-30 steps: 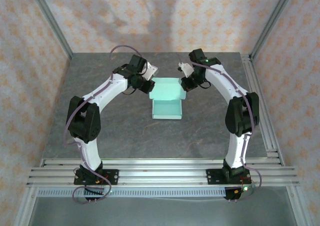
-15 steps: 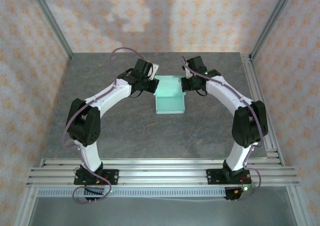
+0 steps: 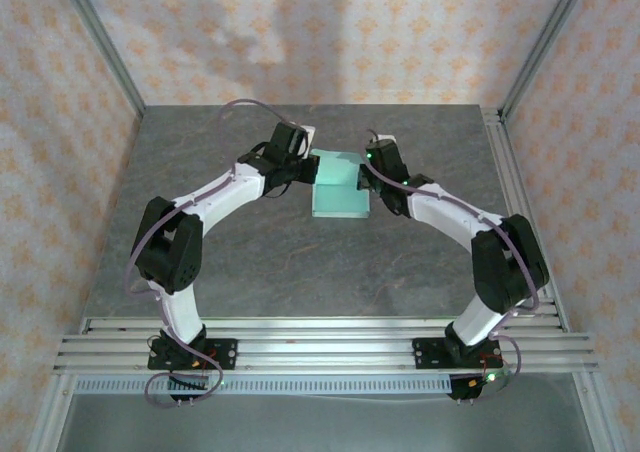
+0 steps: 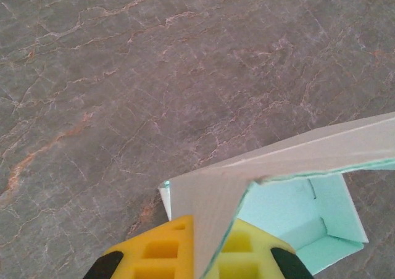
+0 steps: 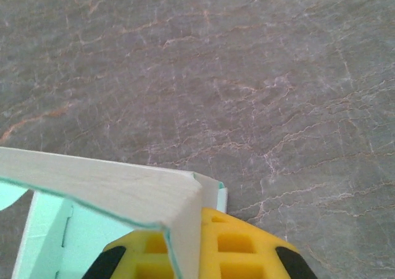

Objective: Fold the paper box

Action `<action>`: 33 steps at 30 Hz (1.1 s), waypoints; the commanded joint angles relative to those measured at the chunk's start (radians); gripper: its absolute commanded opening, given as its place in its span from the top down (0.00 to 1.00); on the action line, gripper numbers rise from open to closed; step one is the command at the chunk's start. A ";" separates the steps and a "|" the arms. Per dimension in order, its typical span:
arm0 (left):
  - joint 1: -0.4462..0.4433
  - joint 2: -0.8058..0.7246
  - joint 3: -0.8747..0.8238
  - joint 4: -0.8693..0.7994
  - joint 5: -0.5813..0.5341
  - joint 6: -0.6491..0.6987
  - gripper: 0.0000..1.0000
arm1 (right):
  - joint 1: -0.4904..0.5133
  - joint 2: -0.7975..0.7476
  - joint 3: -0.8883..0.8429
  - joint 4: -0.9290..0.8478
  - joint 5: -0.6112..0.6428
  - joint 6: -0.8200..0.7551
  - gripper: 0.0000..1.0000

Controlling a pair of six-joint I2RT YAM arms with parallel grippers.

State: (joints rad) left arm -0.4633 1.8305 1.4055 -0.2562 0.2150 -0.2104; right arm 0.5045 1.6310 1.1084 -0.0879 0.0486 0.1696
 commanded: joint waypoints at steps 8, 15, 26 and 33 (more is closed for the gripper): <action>-0.032 -0.067 -0.125 0.171 -0.084 -0.086 1.00 | 0.046 -0.091 -0.154 0.349 0.176 -0.001 1.00; -0.044 -0.076 -0.157 0.183 -0.128 -0.175 1.00 | 0.052 -0.109 -0.251 0.454 0.170 -0.029 1.00; -0.079 -0.075 -0.207 0.199 -0.161 -0.296 1.00 | 0.065 -0.107 -0.340 0.547 0.157 -0.063 1.00; -0.088 -0.082 -0.245 0.212 -0.177 -0.304 1.00 | 0.067 -0.111 -0.394 0.605 0.139 -0.069 1.00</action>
State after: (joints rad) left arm -0.5484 1.7744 1.1931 -0.0288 0.0834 -0.4824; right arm 0.5652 1.5616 0.7399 0.4294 0.1871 0.1040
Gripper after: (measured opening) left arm 0.049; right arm 0.049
